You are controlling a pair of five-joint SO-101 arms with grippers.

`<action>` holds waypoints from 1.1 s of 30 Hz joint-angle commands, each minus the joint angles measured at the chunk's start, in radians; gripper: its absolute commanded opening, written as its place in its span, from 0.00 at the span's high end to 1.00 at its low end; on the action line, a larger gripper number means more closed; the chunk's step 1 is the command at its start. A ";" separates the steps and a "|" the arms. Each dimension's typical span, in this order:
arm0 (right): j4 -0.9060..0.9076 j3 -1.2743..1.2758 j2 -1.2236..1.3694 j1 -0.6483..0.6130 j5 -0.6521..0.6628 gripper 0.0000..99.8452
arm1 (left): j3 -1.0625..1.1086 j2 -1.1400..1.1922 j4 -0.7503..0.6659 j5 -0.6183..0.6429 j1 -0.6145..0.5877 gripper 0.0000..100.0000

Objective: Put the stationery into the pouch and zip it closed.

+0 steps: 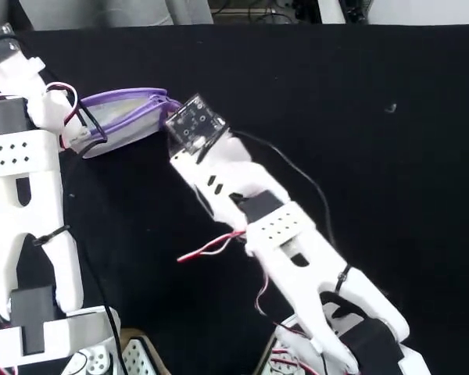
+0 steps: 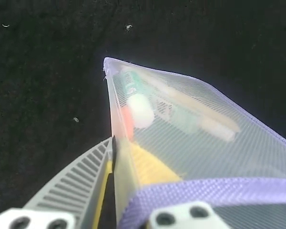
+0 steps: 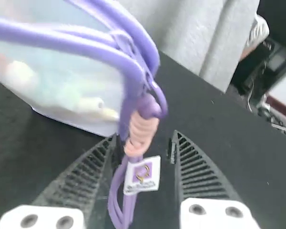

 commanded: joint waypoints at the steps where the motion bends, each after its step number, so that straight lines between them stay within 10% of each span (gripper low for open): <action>1: -0.127 0.015 -0.030 -0.034 -0.009 0.84 | 0.002 0.000 -0.028 -0.014 0.013 0.97; 33: -0.068 -0.165 0.171 0.058 -0.077 0.99 | 0.004 0.002 -0.031 -0.014 0.008 0.97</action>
